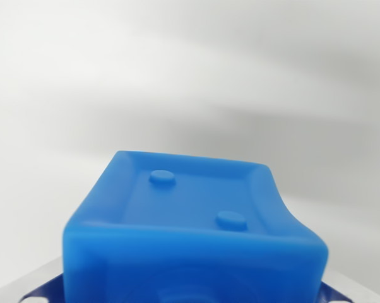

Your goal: Stack cube

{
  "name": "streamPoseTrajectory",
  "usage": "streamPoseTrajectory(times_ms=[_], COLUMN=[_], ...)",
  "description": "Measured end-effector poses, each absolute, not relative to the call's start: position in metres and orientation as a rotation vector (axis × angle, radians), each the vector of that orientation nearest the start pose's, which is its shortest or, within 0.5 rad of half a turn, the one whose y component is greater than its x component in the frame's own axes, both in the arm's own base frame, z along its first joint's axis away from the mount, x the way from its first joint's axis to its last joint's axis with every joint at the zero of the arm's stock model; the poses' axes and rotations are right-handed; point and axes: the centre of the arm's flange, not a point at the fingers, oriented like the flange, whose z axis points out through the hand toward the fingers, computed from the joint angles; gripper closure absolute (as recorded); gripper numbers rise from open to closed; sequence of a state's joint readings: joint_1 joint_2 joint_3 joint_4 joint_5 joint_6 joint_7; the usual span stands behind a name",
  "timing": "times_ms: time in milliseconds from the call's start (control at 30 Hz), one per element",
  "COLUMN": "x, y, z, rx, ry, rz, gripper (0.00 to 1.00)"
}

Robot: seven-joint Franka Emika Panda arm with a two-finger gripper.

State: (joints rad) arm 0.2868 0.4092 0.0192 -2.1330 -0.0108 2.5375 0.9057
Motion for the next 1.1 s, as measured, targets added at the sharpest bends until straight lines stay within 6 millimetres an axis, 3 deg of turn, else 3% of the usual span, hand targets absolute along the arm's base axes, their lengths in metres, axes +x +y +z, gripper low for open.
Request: streamPoseTrajectory(times_ms=[1100], x=[0.488], y=[0.168], z=[0.238], rx=[-3.021], ry=[0.868], rz=[0.006], gripper=[1.0])
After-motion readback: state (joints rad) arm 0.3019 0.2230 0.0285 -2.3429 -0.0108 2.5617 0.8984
